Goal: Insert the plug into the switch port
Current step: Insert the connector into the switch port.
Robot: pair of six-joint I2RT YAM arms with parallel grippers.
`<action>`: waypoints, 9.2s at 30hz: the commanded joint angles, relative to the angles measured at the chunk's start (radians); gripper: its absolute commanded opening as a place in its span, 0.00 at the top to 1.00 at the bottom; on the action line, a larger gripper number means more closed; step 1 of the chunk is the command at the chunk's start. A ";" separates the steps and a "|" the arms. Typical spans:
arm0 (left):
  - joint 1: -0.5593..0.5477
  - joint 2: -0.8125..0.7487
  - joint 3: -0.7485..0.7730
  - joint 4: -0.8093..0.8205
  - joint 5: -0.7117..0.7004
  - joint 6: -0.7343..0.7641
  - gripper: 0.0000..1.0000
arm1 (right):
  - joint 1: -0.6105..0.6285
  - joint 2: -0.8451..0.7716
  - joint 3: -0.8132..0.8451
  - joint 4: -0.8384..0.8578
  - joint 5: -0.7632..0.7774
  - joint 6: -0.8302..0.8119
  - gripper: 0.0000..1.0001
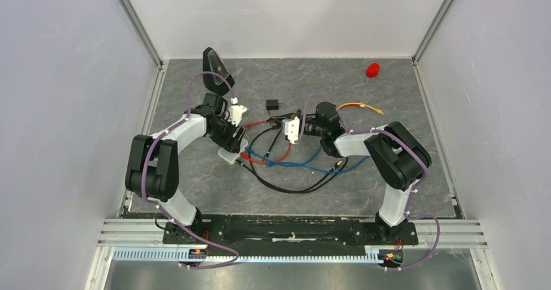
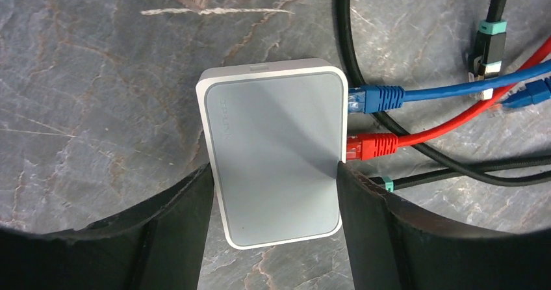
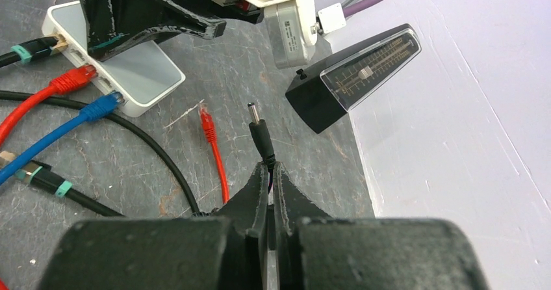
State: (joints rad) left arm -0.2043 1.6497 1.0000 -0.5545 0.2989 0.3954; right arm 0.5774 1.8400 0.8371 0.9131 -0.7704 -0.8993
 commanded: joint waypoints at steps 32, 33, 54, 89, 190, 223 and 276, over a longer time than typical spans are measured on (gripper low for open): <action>-0.075 -0.503 -0.264 0.203 -0.150 -1.168 0.36 | 0.009 -0.054 -0.039 -0.191 0.099 -0.245 1.00; -0.125 -0.538 -0.295 0.227 -0.210 -1.238 0.36 | 0.006 -0.061 -0.047 -0.185 0.101 -0.238 1.00; -0.458 -0.260 -0.161 -0.120 -0.659 -1.952 0.58 | -0.014 -0.123 -0.151 -0.104 0.086 -0.178 1.00; -0.521 -0.140 -0.152 -0.237 -0.771 -1.974 0.98 | -0.010 -0.080 -0.115 -0.174 0.061 -0.208 1.00; -0.233 -0.295 -0.288 0.234 -0.384 -0.853 0.98 | 0.254 0.122 0.253 -0.501 0.384 -0.217 1.00; -0.088 -0.363 -0.382 0.303 -0.215 -0.896 0.98 | 0.248 0.154 0.251 -0.488 0.372 -0.165 1.00; -0.052 -0.357 -0.381 0.334 -0.056 -0.822 0.98 | 0.248 0.183 0.287 -0.473 0.301 -0.126 1.00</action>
State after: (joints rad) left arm -0.2501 1.3003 0.5953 -0.2985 0.1333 -0.4915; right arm 0.8028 2.0132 1.0786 0.3943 -0.3985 -1.0317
